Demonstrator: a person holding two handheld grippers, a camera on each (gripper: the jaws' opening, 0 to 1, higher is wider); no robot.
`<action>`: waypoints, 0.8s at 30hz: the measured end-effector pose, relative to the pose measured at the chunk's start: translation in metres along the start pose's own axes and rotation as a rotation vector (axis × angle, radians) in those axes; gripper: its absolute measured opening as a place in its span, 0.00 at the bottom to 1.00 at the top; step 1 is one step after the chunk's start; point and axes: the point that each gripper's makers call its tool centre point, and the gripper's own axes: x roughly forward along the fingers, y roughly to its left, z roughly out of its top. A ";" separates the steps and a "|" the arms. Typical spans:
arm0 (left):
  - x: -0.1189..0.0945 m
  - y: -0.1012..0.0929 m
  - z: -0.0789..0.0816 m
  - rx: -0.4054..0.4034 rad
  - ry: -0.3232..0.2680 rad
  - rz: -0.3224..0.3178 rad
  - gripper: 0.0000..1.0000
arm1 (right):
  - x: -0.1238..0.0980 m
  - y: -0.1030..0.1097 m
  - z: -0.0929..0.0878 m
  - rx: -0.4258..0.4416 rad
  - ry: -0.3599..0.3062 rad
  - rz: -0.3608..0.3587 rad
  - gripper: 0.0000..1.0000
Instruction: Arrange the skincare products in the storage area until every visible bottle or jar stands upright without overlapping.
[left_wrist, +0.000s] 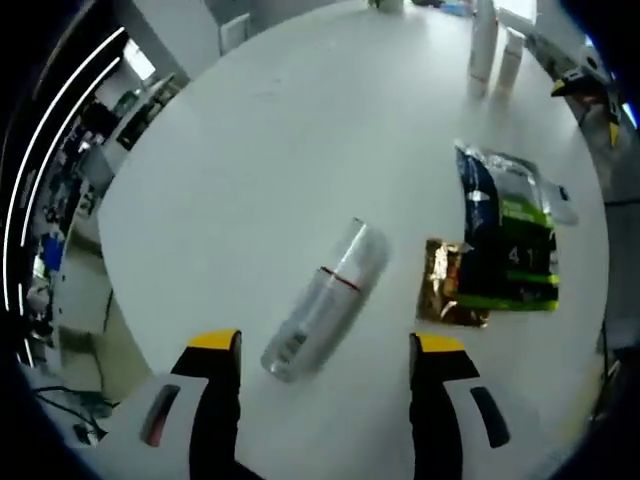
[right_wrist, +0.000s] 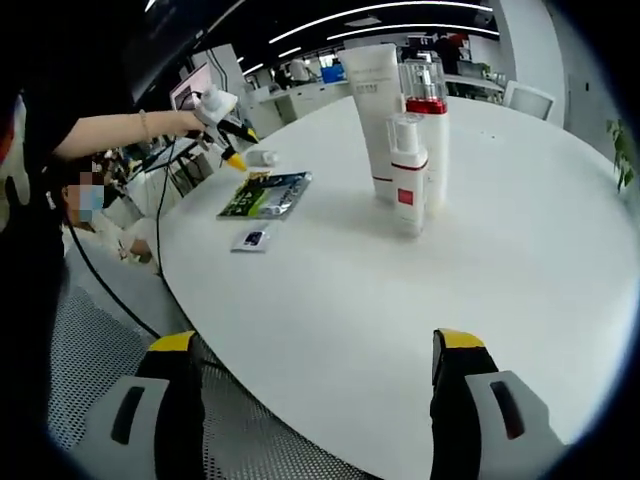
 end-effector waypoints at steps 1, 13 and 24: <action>0.004 0.005 -0.001 0.009 0.007 -0.007 0.57 | 0.000 0.000 0.000 0.000 0.000 0.000 0.95; 0.022 0.004 -0.007 0.119 0.077 -0.135 0.39 | 0.001 -0.002 -0.003 0.016 0.005 0.002 0.94; 0.029 -0.004 -0.008 0.224 0.177 -0.277 0.28 | 0.002 -0.001 -0.001 0.024 0.002 0.006 0.93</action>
